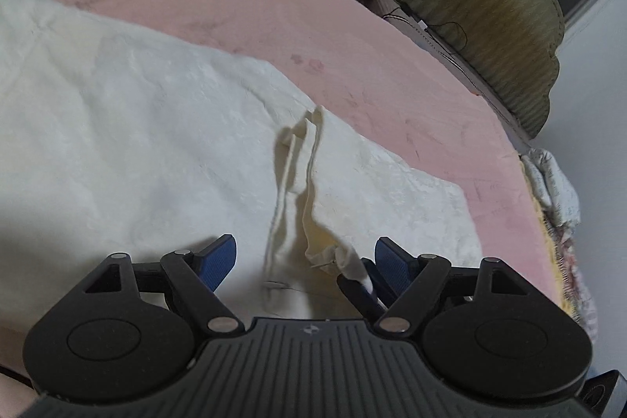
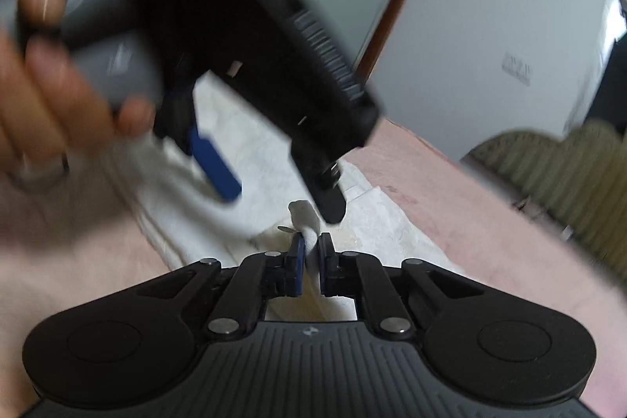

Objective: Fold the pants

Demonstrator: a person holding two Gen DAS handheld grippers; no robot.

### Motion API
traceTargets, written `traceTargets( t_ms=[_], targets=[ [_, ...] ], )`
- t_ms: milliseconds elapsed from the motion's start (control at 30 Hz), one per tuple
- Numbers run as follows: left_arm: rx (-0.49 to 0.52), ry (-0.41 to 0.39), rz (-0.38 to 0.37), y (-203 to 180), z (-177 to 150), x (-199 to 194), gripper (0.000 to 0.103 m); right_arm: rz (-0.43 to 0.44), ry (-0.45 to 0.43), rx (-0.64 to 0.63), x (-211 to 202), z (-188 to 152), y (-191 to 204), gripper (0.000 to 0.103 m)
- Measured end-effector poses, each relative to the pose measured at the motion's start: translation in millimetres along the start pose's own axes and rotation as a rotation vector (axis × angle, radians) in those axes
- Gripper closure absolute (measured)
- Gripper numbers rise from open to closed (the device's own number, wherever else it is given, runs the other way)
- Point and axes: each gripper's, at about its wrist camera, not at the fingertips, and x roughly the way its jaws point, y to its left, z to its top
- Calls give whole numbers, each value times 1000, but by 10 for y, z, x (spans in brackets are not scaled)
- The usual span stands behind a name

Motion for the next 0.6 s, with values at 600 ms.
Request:
traceTargets(
  t_ms=[600],
  targets=[
    [-281, 41, -195, 174, 193, 76, 33, 85, -78, 240, -154, -28, -343, 95]
  ],
)
